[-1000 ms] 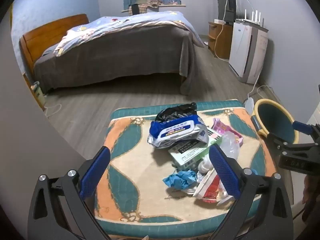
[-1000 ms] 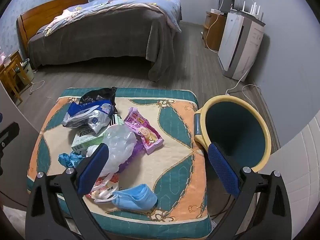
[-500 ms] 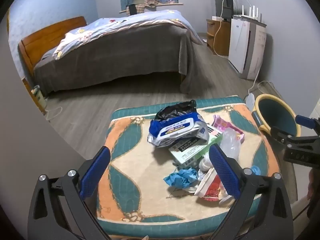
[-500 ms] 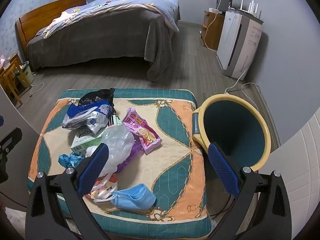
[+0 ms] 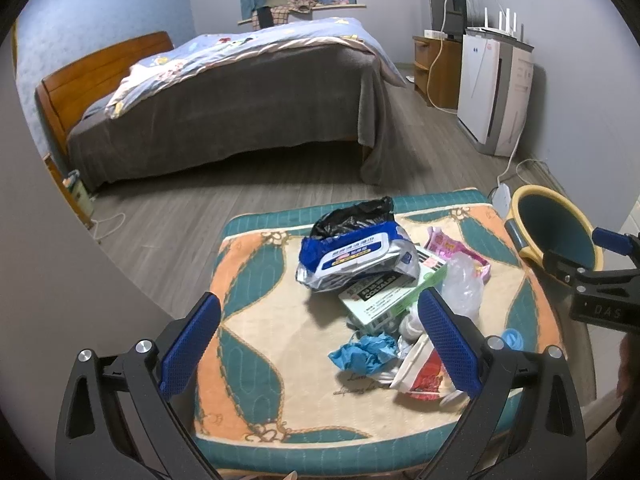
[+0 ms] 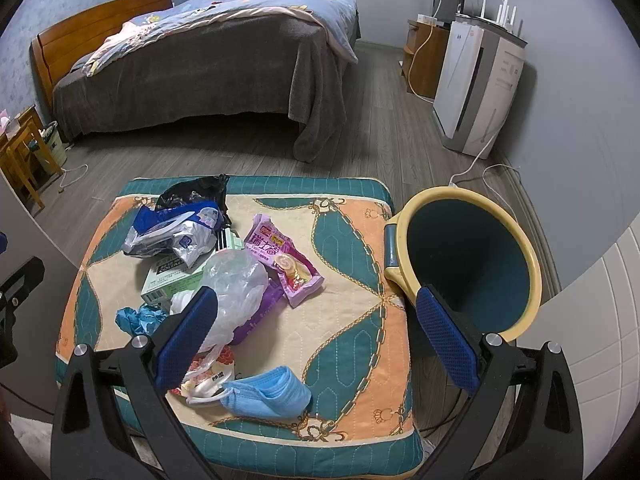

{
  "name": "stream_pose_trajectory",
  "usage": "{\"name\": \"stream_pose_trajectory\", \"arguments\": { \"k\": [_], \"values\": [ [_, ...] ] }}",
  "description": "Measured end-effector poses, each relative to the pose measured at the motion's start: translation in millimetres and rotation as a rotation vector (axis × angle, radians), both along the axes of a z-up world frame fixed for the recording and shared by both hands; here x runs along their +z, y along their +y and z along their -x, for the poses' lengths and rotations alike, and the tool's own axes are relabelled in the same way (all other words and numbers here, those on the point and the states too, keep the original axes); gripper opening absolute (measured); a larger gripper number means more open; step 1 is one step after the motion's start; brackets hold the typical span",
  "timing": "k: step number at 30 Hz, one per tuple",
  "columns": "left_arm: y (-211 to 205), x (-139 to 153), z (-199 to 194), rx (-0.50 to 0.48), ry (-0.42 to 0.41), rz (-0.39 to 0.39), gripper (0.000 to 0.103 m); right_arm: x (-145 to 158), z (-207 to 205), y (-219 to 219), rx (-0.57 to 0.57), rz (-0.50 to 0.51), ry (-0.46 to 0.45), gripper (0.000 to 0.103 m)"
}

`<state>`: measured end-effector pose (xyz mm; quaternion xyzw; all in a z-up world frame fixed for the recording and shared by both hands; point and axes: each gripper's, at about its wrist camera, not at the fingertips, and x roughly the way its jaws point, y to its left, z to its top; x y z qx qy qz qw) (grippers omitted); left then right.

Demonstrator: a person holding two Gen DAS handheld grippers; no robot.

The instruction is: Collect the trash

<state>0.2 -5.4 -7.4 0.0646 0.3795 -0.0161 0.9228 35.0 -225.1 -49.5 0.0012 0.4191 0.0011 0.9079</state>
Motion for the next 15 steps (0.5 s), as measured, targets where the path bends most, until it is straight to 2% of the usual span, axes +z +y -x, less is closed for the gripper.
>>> {"name": "stream_pose_trajectory", "arguments": {
  "k": [15],
  "values": [
    [-1.0, -3.9, 0.1, -0.002, 0.002, 0.004, 0.098, -1.5, -0.5, -0.8, 0.000, 0.002, 0.008, 0.097]
  ]
}}
